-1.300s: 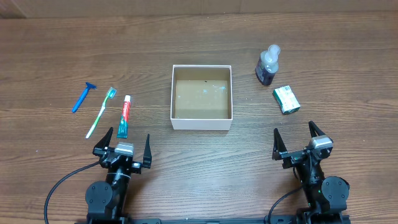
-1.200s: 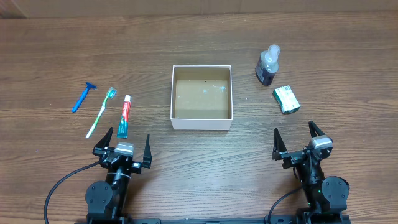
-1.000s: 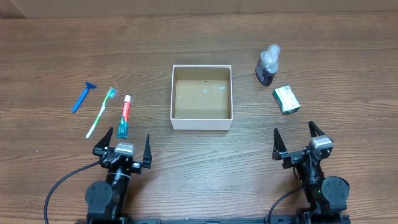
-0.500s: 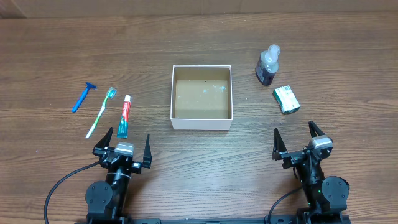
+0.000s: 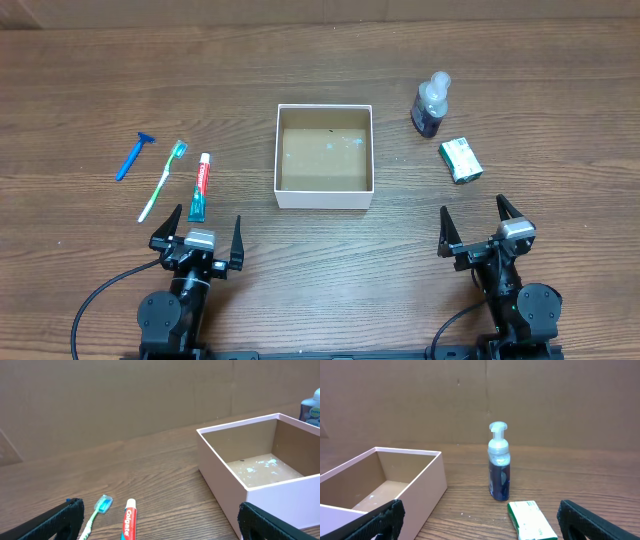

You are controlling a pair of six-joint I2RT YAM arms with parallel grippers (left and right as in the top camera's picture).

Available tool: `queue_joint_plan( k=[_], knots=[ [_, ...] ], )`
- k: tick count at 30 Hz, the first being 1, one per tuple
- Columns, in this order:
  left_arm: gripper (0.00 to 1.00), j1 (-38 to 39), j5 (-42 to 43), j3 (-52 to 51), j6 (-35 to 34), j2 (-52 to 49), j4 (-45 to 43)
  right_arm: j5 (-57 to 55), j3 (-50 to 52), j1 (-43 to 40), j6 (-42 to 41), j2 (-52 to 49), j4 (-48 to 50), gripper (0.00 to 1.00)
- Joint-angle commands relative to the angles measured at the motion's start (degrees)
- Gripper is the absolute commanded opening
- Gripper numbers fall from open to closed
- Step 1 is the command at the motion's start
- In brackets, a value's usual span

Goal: Pack container
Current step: 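Raise the right gripper and move it toward the blue soap bottle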

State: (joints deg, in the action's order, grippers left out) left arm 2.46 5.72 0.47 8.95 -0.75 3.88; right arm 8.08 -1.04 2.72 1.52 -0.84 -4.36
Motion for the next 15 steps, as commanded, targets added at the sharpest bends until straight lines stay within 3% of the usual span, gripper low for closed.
queue_joint_plan(
  k=[1,15],
  knots=[
    [1.00,-0.57,-0.37,-0.20,-1.03,0.42,0.15,-0.55,0.59,-0.22,-0.26,0.68,0.22,1.00],
    [1.00,-0.57,-0.37,-0.20,-1.05,0.42,0.15,-0.50,0.48,-0.22,-0.31,0.68,2.51,1.00]
  ],
)
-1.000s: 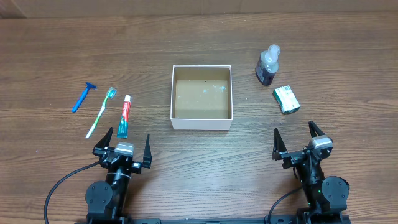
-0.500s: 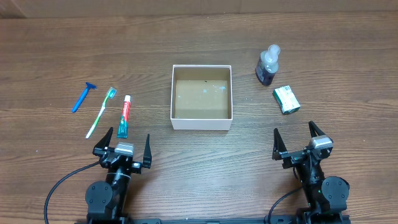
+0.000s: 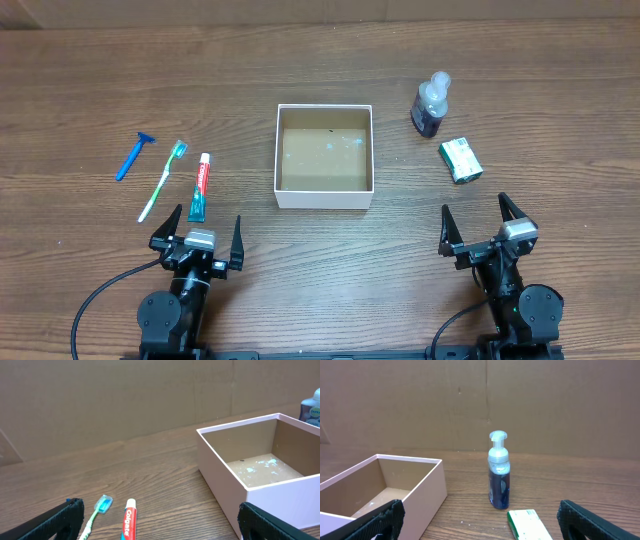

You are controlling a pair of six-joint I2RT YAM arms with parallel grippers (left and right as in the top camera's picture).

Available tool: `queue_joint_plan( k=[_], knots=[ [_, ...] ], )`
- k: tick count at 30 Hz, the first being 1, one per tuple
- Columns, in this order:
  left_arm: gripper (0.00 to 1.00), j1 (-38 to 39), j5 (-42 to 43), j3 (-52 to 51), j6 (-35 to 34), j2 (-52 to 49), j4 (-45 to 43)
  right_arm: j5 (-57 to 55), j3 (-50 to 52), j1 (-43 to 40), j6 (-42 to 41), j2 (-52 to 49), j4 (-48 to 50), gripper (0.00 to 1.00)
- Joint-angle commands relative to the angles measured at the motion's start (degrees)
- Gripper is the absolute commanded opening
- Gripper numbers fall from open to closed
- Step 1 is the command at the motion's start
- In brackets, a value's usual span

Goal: Pack container
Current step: 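Raise the right gripper and move it toward the blue soap bottle, then lower the right gripper and grasp the blue foam soap bottle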

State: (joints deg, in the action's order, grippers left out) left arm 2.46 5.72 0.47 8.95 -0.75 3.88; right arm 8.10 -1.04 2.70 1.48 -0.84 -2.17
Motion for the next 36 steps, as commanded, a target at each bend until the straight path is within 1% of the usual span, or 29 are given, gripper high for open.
queue_joint_plan(
  k=[1,5,8,12,15,19,20,21,23,24,25,27,29,32,36],
  knots=[
    [1.00,-0.57,-0.37,-0.20,-1.05,0.42,0.15,-0.52,0.22,-0.20,-0.26,0.68,0.07,1.00],
    [1.00,-0.57,-0.37,-0.20,-1.05,0.42,0.15,-0.55,-2.47,-0.20,-1.51,0.68,-0.57,1.00],
    [1.00,-0.57,-0.37,-0.20,-1.05,0.42,0.15,-0.55,-7.06,-0.20,-2.54,0.68,-4.59,1.00],
    [1.00,-0.57,-0.37,-0.20,-1.03,0.42,0.15,-0.52,-18.67,-0.20,-5.20,-0.26,-16.63,1.00],
    [1.00,-0.57,-0.37,-0.20,-1.03,0.42,0.15,-0.31,-29.73,-0.20,-7.32,-4.81,-27.32,1.00],
    [1.00,-0.57,-0.37,-0.20,-1.05,0.42,0.15,0.59,-49.55,-0.20,-7.50,-19.15,-45.31,1.00],
    [1.00,-0.57,-0.37,-0.20,-1.03,0.42,0.15,1.70,-59.06,-0.20,-7.48,-27.08,-53.20,1.00],
    [1.00,-0.57,-0.37,-0.20,-1.05,0.42,0.15,2.45,-65.11,-0.20,-7.48,-32.09,-58.29,1.00],
    [1.00,-0.57,-0.37,-0.20,-1.05,0.42,0.15,3.63,-75.14,-0.20,-7.48,-40.54,-66.58,1.00],
    [1.00,-0.57,-0.37,-0.20,-1.03,0.42,0.15,4.44,-82.64,-0.20,-7.50,-47.01,-71.87,1.00],
    [1.00,-0.57,-0.37,-0.20,-1.05,0.42,0.15,4.85,-86.68,-0.20,-7.52,-50.71,-74.03,1.00],
    [1.00,-0.57,-0.37,-0.20,-1.03,0.42,0.15,8.44,-93.04,-0.20,-7.52,-57.64,-76.15,1.00],
    [1.00,-0.57,-0.37,-0.20,-1.03,0.42,0.15,10.62,-95.27,-0.20,-7.50,-62.45,-75.67,1.00],
    [1.00,-0.57,-0.37,-0.20,-1.03,0.42,0.15,11.50,-95.41,-0.20,-5.79,-69.02,-70.23,1.00],
    [1.00,-0.57,-0.39,-0.20,-1.05,0.42,0.15,7.52,-95.41,-0.17,-5.75,-77.99,-63.89,0.98]
  ],
)
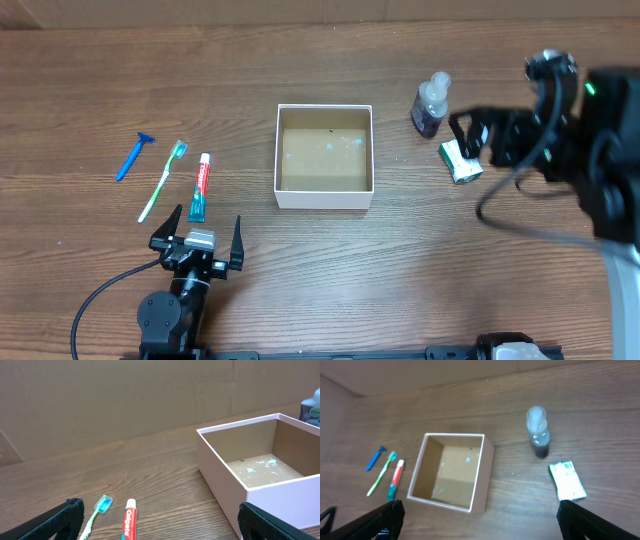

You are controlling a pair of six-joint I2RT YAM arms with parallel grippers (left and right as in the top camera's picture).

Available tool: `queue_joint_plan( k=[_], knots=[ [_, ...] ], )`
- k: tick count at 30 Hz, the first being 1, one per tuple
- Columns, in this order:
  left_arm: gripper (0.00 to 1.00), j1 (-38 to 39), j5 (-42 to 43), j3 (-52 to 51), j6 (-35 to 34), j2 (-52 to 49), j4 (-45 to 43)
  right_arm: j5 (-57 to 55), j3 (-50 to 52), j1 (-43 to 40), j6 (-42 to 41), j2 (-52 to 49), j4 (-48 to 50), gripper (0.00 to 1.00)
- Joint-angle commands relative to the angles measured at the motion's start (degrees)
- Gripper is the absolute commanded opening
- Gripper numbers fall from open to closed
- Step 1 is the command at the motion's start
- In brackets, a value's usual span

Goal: Pack container
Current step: 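Lower the right gripper and grasp the blue foam soap bottle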

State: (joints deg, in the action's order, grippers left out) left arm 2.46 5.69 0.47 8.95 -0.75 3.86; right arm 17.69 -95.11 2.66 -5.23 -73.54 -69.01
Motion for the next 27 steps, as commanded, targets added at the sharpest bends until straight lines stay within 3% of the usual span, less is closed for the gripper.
queue_joint_plan(
  k=[1,12,19,27],
  knots=[
    [1.00,-0.57,-0.37,-0.20,-1.03,0.42,0.17,-3.61,-1.33,-0.11,0.96,-7.89,4.52,0.97],
    [1.00,-0.57,-0.35,-0.20,-1.03,0.42,0.17,-10.80,-1.33,-0.11,10.29,-27.50,15.32,0.96],
    [1.00,-0.57,-0.35,-0.20,-1.05,0.42,0.17,-11.78,-1.33,0.76,14.53,-33.05,20.63,0.96],
    [1.00,-0.57,-0.35,-0.20,-1.05,0.42,0.17,-12.74,-1.29,2.62,13.81,-38.62,27.34,0.96]
  ],
)
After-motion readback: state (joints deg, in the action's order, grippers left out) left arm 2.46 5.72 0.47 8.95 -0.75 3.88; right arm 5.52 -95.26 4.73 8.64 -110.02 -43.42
